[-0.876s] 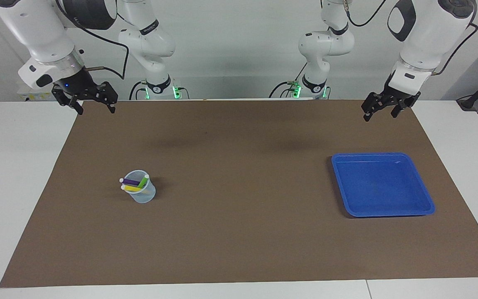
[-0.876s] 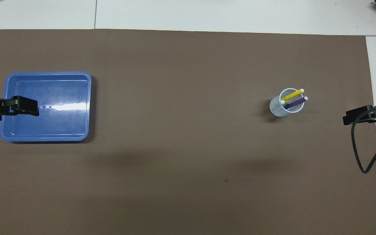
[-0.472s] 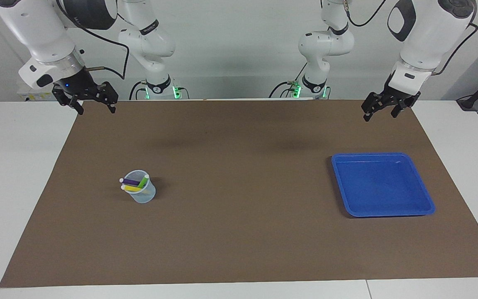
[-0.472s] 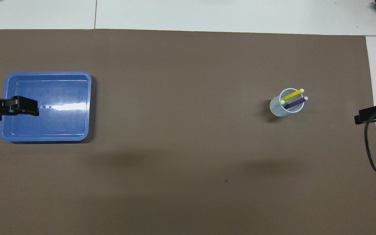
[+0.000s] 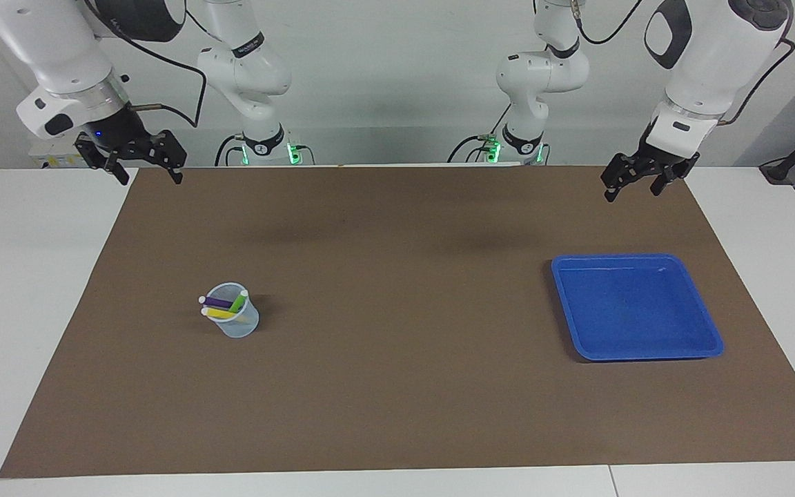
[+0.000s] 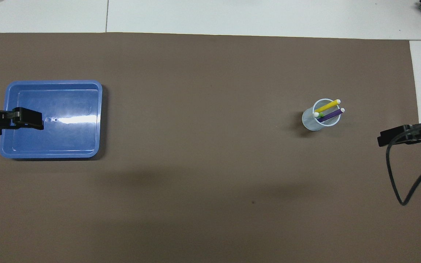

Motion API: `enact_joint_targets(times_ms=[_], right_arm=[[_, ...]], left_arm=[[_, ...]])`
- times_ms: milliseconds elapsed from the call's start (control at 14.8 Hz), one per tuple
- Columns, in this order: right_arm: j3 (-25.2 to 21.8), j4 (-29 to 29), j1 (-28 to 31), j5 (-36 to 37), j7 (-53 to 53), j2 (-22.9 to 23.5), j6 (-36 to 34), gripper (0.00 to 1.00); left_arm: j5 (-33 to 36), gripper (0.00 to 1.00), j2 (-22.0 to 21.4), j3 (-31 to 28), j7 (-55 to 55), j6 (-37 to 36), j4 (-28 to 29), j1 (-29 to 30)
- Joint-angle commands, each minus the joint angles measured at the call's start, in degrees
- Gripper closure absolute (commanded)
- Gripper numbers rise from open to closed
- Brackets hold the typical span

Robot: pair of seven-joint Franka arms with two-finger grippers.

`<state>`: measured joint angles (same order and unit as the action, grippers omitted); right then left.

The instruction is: Right arm passes pens to left for tray arrangement

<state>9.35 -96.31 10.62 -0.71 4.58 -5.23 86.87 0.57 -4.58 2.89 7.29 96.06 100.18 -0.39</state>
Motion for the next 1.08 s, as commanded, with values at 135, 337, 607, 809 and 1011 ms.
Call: enact_joint_targets(times_ms=[135,337,607,809,1011], right_arm=[[0.1,-2.4,0.7,0.3,2.6,-1.9,0.0,0.00],[-0.5,-2.1,1.2,0.3,6.4,-2.0,-3.8,0.00],[-0.6,-2.0,3.4,0.3,8.7,-2.2,-0.8,0.00],[-0.6,-2.3,3.3,0.1,7.9,-2.6,-0.4,0.00],[-0.5,-6.0,2.7,0.1,5.0,-4.2,2.7,0.00]], left_arm=[[0.1,0.00,0.1,-0.1,1.2,1.5,0.2,-0.2],[-4.3,0.00,-0.3,-0.2,3.0,3.6,1.6,0.6],[-5.6,0.00,-0.5,0.0,13.3,5.4,2.8,0.3],[-7.6,0.00,-0.8,0.4,21.7,6.0,3.4,-0.7],[-7.6,0.00,-0.8,0.5,33.1,5.0,2.9,-4.1]])
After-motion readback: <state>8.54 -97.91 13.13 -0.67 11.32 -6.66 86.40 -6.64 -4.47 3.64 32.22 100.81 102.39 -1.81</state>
